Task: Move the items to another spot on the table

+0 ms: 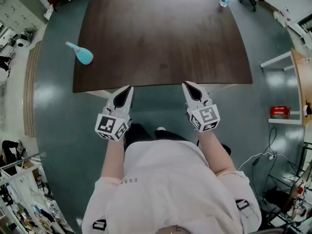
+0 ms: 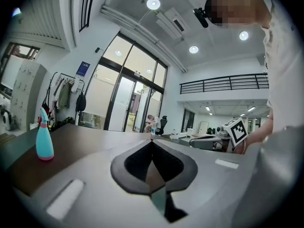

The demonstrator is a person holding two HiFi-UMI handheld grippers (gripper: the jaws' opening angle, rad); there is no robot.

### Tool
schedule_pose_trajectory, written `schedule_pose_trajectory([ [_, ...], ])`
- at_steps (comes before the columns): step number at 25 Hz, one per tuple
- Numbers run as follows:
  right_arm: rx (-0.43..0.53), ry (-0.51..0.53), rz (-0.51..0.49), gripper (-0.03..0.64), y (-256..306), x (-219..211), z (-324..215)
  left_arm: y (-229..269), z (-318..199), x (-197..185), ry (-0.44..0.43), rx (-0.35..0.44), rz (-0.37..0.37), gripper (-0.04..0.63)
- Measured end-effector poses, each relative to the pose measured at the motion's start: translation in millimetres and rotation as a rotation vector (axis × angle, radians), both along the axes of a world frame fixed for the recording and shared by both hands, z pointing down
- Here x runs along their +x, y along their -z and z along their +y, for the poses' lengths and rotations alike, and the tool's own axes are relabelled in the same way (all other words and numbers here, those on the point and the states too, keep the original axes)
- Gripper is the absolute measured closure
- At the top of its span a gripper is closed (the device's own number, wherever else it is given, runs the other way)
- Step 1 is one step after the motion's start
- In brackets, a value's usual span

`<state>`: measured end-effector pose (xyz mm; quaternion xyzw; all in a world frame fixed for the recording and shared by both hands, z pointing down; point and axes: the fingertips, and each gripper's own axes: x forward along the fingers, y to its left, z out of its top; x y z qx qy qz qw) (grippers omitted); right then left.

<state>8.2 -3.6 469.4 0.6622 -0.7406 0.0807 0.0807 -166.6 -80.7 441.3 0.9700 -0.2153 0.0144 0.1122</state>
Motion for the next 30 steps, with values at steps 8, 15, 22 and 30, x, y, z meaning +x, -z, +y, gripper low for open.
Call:
schedule_pose_trajectory([
  [8,0.012,0.02,0.012,0.624,4.0,12.2,50.1,1.9,56.4,20.9,-0.007,-0.008,0.006,0.578],
  [15,0.02,0.016,-0.018,0.624,-3.6,23.4,79.6,1.2,83.4,38.0,-0.027,-0.003,-0.004,0.578],
  [22,0.029,0.021,-0.022,0.624,-4.7,28.4,93.5,6.5,93.1,40.9,-0.023,0.02,-0.022,0.578],
  [30,0.038,0.036,-0.016,0.624,-7.4,16.1,97.1,7.2,108.3,38.5,-0.08,0.038,-0.012,0.578],
])
